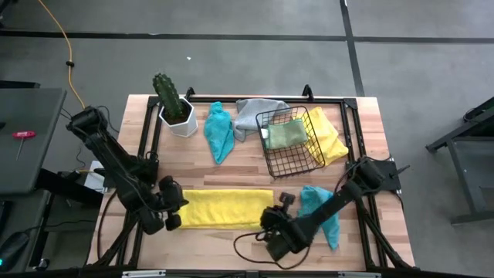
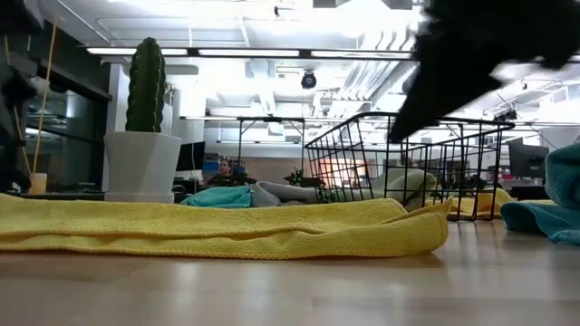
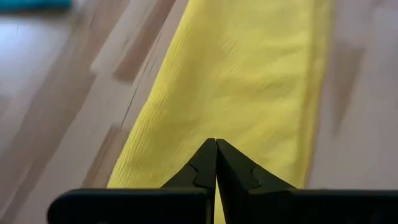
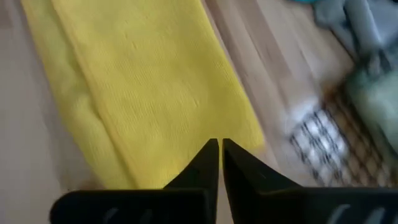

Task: Fold microfiber towels
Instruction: Fold the bottom yellow microfiber towel

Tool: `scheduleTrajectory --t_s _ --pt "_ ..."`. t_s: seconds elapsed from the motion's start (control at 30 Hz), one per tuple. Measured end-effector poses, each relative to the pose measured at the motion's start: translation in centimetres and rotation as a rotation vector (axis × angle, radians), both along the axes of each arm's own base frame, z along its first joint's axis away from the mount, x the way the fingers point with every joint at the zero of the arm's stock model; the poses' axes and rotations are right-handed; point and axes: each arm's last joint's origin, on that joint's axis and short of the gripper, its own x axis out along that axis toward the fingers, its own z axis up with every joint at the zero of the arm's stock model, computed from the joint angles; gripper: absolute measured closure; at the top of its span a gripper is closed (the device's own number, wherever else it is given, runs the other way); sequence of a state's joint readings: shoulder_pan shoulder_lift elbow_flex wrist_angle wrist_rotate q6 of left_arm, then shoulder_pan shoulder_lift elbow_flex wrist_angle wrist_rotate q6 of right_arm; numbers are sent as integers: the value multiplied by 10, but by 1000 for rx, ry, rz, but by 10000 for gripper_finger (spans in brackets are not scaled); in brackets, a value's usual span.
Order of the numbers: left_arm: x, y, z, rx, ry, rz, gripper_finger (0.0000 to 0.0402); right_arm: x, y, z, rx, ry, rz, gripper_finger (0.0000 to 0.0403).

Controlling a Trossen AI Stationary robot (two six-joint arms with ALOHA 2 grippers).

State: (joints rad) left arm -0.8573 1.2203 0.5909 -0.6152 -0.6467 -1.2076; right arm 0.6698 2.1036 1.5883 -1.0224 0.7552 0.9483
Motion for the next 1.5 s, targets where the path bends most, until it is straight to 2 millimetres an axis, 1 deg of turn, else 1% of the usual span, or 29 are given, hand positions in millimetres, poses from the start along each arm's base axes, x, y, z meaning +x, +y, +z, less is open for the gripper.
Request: scheduleTrajectory --t_s 0.13,0.2,0.3,0.4,0.5,0.57,0.63,0.73,0.83,0.9,0.93,1.03,1.1,1.17,1.23,1.33,1.4,1.5 --pt "2 -5 7 10 -87 -51 401 -25 17 0 36 -40 -90 352" --pt "4 -8 9 3 -99 -81 401 -35 27 2 59 -70 -109 325" --pt "6 -10 9 -7 -114 -101 401 -46 39 2 107 -108 -126 282" --pt "7 -11 9 -6 -122 -99 401 -48 41 -1 159 -92 -146 247" --pt "8 -12 9 -8 -124 -101 401 -41 36 -11 204 2 -103 232" --pt "8 -12 9 -9 -125 -102 401 -32 30 -20 263 83 -53 231" --pt "8 -11 9 -4 -124 -104 401 -25 19 -22 260 165 -10 235" --pt "9 -11 9 3 -117 -113 401 -18 0 -9 209 182 16 243" --pt "9 -11 9 1 -113 -115 401 -17 -15 8 177 201 36 250" --pt "9 -11 9 0 -112 -116 401 -25 -24 10 190 202 23 256" --pt "8 -11 8 -5 -107 -121 401 -31 -29 8 218 200 14 259" --pt "8 -12 8 -26 -92 -131 401 -50 -42 -10 396 154 4 267" --pt "8 -12 8 -31 -89 -133 401 -60 -49 -17 520 77 3 273" --pt "8 -12 8 -30 -89 -134 401 -62 -51 -14 651 -85 44 277" --pt "8 -12 8 -23 -87 -137 401 -63 -52 -11 719 -223 141 281" --pt "10 -10 8 -15 -86 -135 401 -65 -54 -11 711 -311 256 282" --pt "11 -9 8 -13 -85 -130 401 -66 -53 -13 677 -319 286 282" --pt "11 -9 8 -13 -85 -127 401 -63 -51 -19 607 -283 310 282"
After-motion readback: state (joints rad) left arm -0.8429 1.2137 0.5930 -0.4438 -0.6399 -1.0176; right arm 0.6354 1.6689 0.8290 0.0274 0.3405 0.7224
